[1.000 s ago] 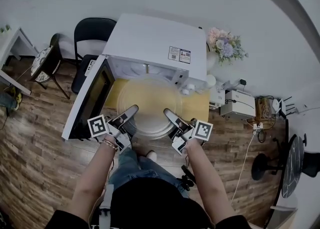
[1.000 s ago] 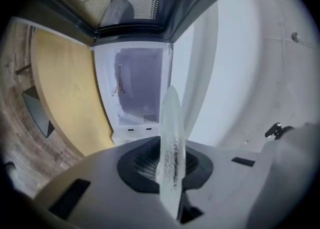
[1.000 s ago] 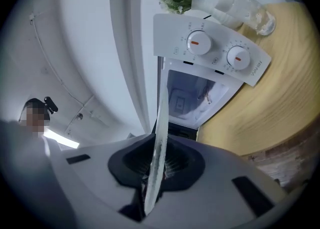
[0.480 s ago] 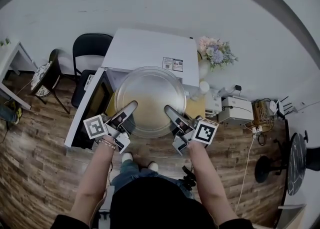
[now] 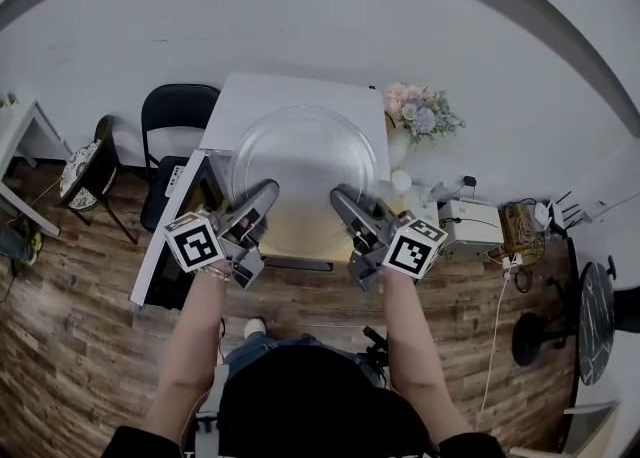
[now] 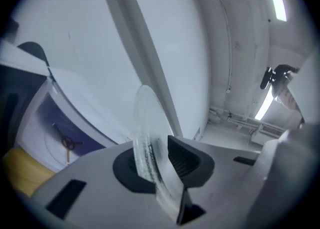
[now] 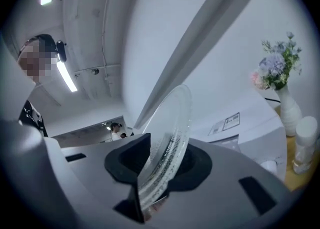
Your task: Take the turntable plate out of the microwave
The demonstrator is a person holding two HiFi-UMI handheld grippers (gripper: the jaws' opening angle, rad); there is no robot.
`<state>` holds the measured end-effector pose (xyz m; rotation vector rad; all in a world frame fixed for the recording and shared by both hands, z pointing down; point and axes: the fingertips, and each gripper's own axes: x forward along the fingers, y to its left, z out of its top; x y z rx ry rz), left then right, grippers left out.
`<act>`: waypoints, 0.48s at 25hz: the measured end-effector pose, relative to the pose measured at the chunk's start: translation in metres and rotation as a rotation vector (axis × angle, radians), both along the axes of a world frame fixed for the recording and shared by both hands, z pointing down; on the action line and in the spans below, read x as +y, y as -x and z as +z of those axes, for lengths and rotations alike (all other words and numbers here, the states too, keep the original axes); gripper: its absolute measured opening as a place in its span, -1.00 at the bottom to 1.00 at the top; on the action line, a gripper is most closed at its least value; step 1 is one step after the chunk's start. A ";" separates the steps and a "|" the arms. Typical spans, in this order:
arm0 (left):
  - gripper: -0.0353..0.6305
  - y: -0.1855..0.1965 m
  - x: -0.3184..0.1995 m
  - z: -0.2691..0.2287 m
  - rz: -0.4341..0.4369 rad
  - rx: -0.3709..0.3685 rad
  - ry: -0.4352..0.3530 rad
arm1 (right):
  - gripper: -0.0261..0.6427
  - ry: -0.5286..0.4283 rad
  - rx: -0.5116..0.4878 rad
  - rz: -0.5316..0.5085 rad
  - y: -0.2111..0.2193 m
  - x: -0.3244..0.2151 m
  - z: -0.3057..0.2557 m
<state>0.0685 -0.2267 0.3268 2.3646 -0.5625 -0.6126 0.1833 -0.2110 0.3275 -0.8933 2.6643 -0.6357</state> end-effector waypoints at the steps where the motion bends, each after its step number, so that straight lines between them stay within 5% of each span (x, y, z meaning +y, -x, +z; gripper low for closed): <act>1: -0.70 0.000 -0.003 -0.005 -0.013 -0.022 -0.025 | -0.58 -0.023 0.011 0.012 0.000 -0.003 -0.004; 5: -0.63 -0.006 -0.011 -0.023 -0.061 -0.116 -0.136 | -0.40 -0.104 0.073 0.080 -0.001 -0.013 -0.013; 12: -0.59 -0.016 -0.013 -0.060 -0.092 -0.144 -0.355 | -0.33 -0.312 0.081 0.166 -0.008 -0.015 -0.048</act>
